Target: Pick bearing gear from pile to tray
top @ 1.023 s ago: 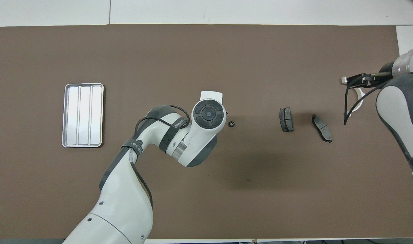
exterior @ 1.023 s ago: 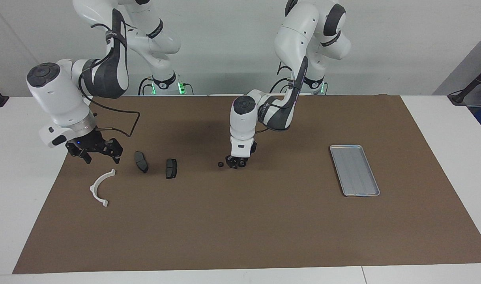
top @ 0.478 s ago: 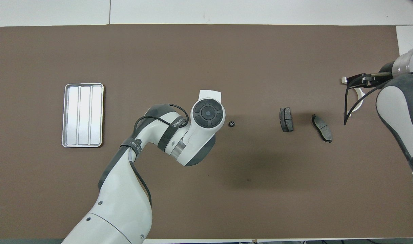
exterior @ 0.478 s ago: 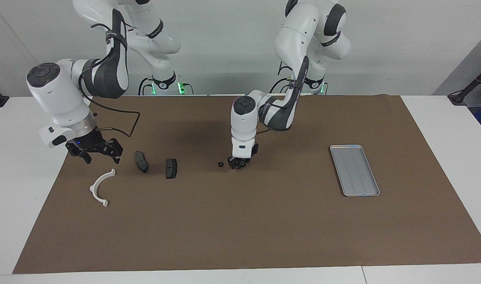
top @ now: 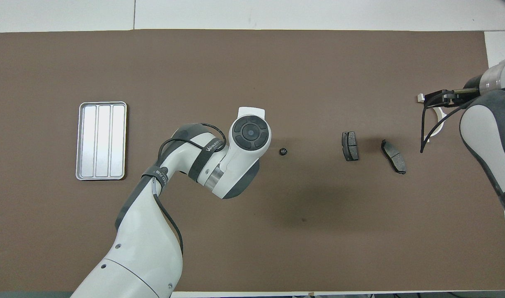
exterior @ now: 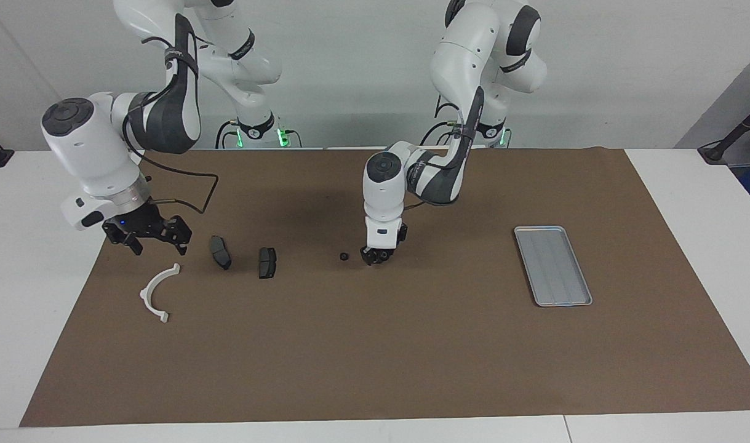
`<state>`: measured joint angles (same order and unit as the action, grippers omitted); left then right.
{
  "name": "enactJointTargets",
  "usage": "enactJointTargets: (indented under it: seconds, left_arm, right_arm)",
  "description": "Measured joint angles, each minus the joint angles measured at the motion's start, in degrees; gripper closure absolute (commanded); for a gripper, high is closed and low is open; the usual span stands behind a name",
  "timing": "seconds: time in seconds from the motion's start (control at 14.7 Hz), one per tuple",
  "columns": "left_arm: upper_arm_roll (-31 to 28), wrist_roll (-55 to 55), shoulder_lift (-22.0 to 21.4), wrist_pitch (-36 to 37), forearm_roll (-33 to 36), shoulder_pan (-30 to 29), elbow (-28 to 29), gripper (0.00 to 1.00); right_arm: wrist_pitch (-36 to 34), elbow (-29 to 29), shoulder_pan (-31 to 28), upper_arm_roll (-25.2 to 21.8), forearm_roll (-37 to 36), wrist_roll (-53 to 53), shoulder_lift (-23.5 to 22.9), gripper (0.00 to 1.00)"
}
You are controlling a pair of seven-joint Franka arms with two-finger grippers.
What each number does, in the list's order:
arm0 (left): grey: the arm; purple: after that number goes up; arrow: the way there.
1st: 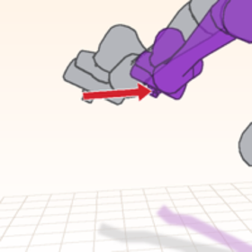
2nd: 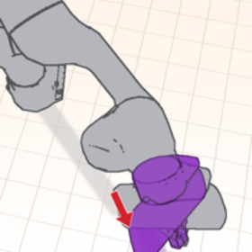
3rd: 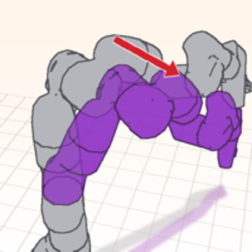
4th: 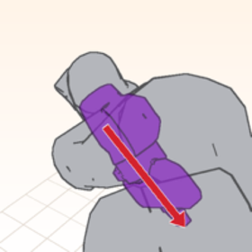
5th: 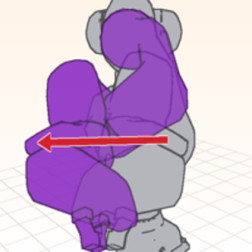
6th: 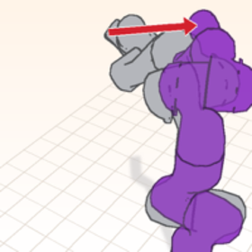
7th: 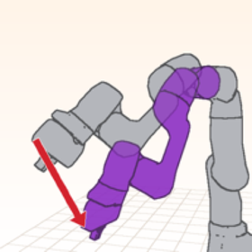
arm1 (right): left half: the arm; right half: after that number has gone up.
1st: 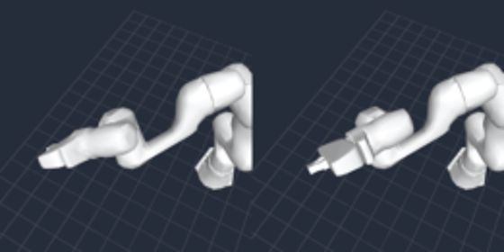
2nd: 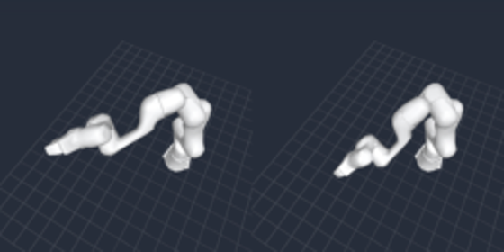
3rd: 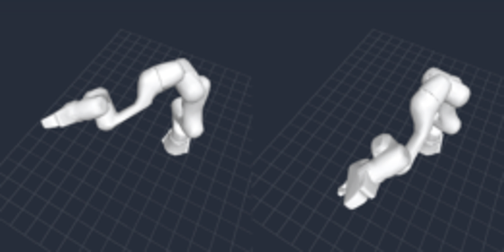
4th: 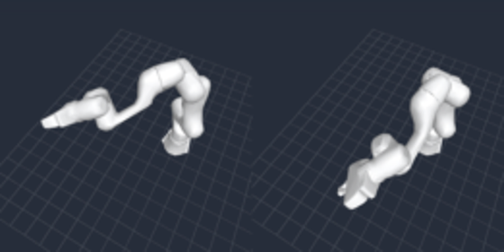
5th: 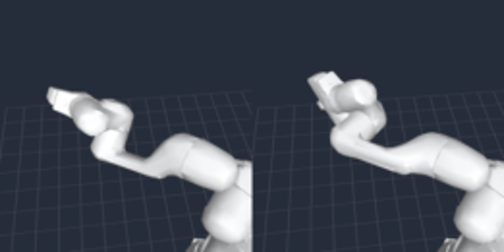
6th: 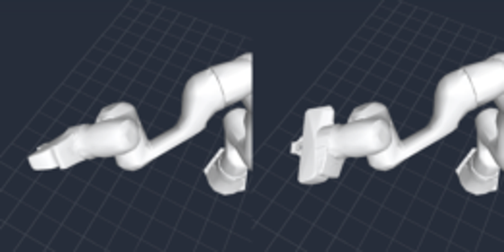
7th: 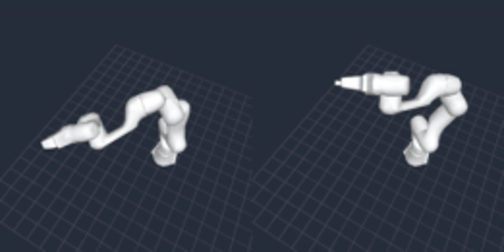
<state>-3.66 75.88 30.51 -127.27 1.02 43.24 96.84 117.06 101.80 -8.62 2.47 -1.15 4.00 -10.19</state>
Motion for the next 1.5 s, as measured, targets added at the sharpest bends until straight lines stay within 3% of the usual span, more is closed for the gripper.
enactJointTargets:
  seconds: [0.2,0.48,0.75,0.89,1.09,1.23,1.5]
  left_arm:
    - [-1.7,-2.9,-1.6,3.0,0.3,-2.7,-0.3,1.0]
    - [-2.0,-14.3,-7.4,10.0,0.4,-9.7,0.7,1.0]
    - [-2.2,-36.0,-17.7,10.8,0.6,-22.4,11.2,1.0]
    - [-2.1,-46.3,-20.8,10.7,0.5,-28.1,15.4,1.0]
    - [-2.0,-59.3,-22.1,8.7,0.4,-35.0,19.6,1.0]
    - [-2.0,-64.0,-22.9,3.3,0.3,-38.1,23.9,1.0]
    - [-1.2,-64.8,-23.5,-2.7,0.3,-38.5,29.2,1.0]
  right_arm:
    - [0.0,0.0,0.0,0.0,0.0,0.0,0.0,0.0]
    - [0.0,0.0,0.0,0.0,0.0,0.0,0.0,0.0]
    - [0.0,0.0,0.0,0.1,0.0,0.0,0.0,0.0]
    - [0.0,0.0,0.2,0.3,0.0,0.0,0.0,0.0]
    - [0.0,0.0,0.8,0.4,0.0,0.0,0.0,0.0]
    - [0.0,0.0,0.9,0.6,0.0,0.0,0.0,0.0]
    - [0.0,0.0,0.9,0.7,0.0,0.0,0.0,0.0]
